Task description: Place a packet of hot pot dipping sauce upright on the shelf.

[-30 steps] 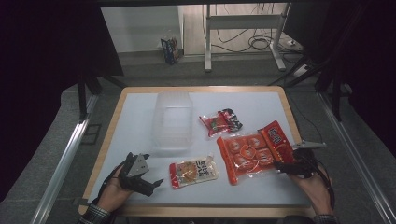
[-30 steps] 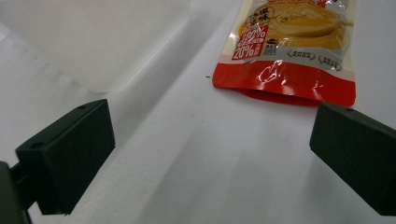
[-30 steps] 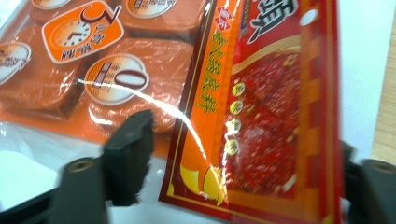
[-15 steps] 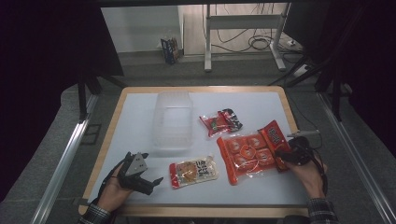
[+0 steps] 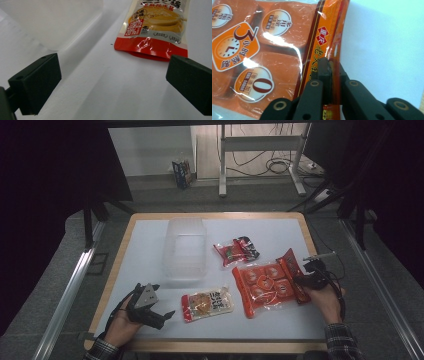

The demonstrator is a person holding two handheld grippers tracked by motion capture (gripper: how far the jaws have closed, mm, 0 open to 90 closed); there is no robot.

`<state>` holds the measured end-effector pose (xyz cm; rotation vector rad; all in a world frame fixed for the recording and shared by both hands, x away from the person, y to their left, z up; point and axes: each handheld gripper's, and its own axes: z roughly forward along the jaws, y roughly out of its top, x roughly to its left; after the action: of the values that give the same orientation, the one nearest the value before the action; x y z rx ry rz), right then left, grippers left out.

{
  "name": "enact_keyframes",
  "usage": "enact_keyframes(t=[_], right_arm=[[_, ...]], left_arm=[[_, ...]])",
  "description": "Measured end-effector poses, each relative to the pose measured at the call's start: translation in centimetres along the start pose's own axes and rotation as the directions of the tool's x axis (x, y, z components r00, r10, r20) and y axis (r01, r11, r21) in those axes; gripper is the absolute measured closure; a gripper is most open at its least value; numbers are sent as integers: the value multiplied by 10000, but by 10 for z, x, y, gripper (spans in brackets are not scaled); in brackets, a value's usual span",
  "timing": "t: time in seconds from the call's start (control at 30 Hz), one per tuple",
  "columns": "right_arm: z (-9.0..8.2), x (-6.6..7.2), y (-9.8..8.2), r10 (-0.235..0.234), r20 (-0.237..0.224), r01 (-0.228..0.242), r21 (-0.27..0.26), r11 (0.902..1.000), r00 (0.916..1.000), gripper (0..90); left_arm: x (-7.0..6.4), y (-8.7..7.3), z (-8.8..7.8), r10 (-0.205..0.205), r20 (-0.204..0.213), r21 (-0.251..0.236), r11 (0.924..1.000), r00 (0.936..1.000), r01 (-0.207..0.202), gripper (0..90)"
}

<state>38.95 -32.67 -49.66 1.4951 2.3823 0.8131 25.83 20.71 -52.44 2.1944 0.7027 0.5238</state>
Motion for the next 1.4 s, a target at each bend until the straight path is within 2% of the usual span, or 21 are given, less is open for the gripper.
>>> enact_keyframes(t=[0.13, 0.2, 0.47, 0.77, 0.87, 1.03, 1.07, 1.1, 1.13, 1.17, 1.3, 1.4], right_arm=[[-9, 3, 3, -254, 20, 254, -118, 9996, 9997, 880], [-16, 6, 5, -296, 231, 303, -314, 9990, 9993, 880], [-41, 11, 17, -337, -37, 332, -1026, 9942, 9994, 882], [-75, 33, 39, -920, -391, 827, -1963, 9771, 9950, 881], [-83, 39, 46, -843, -633, 684, -2210, 9729, 9944, 882], [-94, 52, 59, -970, -1272, 635, -2453, 9674, 9871, 882], [-94, 52, 59, -970, -1272, 635, -2453, 9674, 9871, 882], [-98, 58, 64, -1019, -1648, 569, -2577, 9646, 9811, 882], [-98, 58, 64, -1019, -1648, 569, -2577, 9646, 9811, 882], [-100, 65, 69, -1172, -1793, 666, -2660, 9617, 9768, 883], [-103, 80, 77, -1484, -1796, 928, -2856, 9538, 9725, 884], [-105, 92, 84, -1831, -1864, 1233, -2929, 9482, 9653, 884]], left_arm=[[0, 0, 0, 5, -15, 2, 10000, 10000, -5, 0], [0, 0, 0, 12, -25, 2, 10000, 10000, -12, 0], [0, 0, 0, 117, -37, 38, 9999, 9999, -117, 0], [-1, 0, 0, 148, -34, 44, 9999, 9999, -148, 0], [-1, 0, 0, 162, -38, 52, 9999, 9999, -162, 0], [-1, 0, 1, 204, -37, 62, 9998, 9998, -204, 0], [-1, 0, 1, 204, -37, 62, 9998, 9998, -204, 0], [-1, 0, 1, 209, -39, 63, 9998, 9998, -208, 0], [-1, 0, 1, 235, -49, 63, 9997, 9997, -235, 0], [-1, 0, 1, 241, -43, 60, 9997, 9997, -241, 0], [-2, 0, 1, 231, -39, 51, 9997, 9997, -231, 0], [-1, 0, 0, 267, -42, 34, 9996, 9996, -267, 0]])
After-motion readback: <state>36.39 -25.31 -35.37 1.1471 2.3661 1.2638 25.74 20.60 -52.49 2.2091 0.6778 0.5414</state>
